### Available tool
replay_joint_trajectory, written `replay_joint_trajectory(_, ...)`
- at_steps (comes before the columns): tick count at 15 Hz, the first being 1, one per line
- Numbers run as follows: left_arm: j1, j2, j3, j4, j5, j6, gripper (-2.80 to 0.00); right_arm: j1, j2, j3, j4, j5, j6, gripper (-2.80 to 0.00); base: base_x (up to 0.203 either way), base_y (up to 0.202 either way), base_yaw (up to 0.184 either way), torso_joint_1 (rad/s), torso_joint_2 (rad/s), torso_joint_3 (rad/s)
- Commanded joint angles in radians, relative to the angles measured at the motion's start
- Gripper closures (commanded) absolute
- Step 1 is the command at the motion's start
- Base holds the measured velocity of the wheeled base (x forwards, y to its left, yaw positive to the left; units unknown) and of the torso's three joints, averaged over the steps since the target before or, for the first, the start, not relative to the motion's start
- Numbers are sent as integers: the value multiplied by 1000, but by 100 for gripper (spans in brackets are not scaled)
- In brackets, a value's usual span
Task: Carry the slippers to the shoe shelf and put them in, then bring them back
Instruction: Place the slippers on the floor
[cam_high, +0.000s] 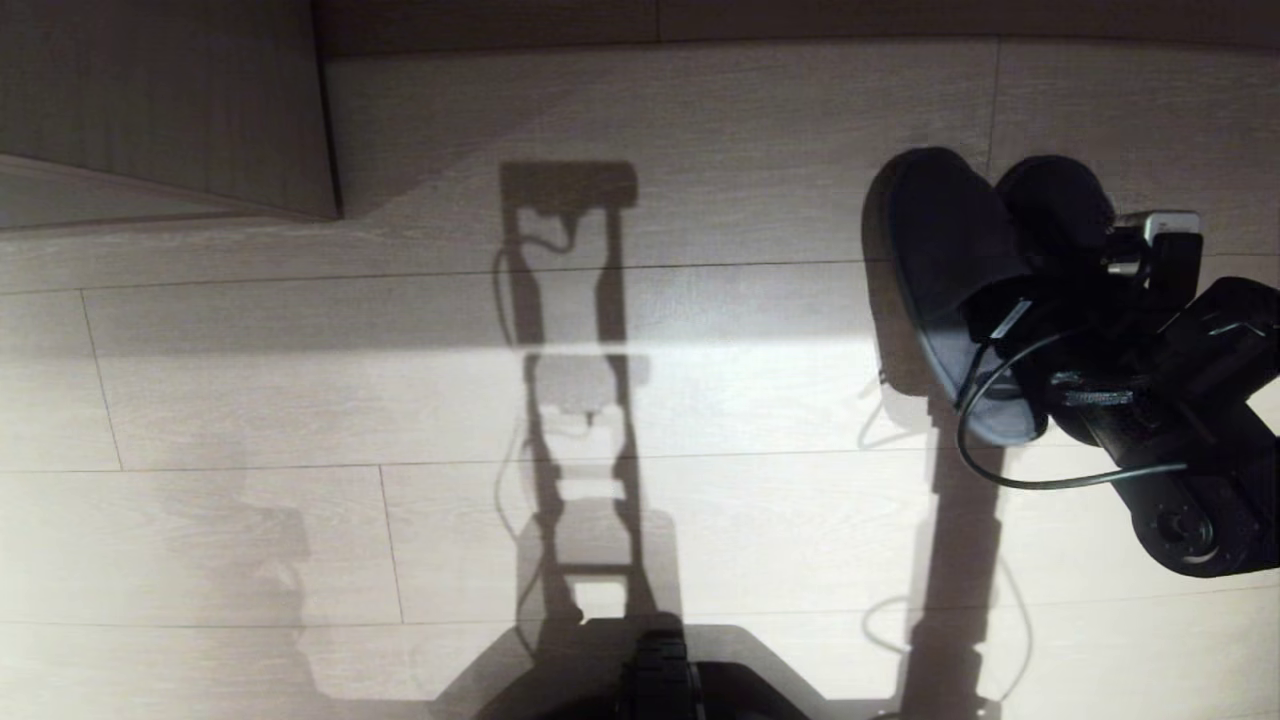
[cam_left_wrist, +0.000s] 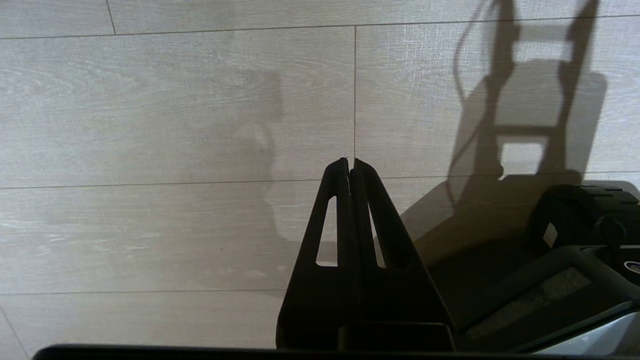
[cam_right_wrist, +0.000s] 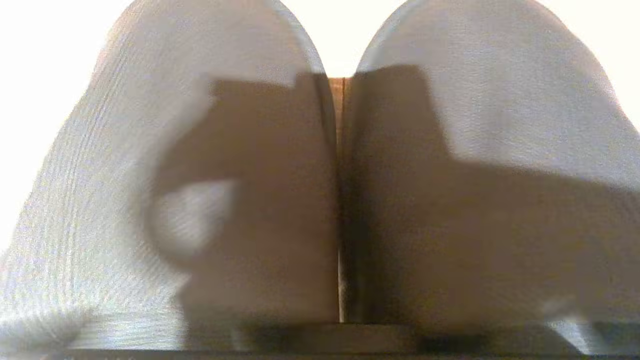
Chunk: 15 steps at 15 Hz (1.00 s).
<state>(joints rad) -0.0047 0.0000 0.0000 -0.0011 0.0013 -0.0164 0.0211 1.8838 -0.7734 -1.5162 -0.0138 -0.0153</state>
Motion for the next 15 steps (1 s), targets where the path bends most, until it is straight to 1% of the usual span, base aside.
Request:
replay_joint_trajectory(1, 0, 0, 2, 0, 0, 0, 0, 0, 12, 3, -4, -3, -4, -280, 0, 0, 0, 0, 0, 0)
replay_joint_trajectory(7, 0, 0, 2, 0, 0, 0, 0, 0, 24, 92, -4, -2, -20, -280, 0, 0, 0, 0, 0, 0)
replay_joint_trajectory(9, 0, 0, 2, 0, 0, 0, 0, 0, 11, 131, -3, -3, -39, -280, 0, 0, 0, 0, 0, 0)
replay_joint_trajectory(13, 0, -2, 2, 0, 0, 0, 0, -3, -39, 177, 5, -6, -52, -280, 0, 0, 0, 0, 0, 0)
replay_joint_trajectory(15, 0, -2, 2, 0, 0, 0, 0, -7, -47, 194, 76, -8, -62, -280, 0, 0, 0, 0, 0, 0)
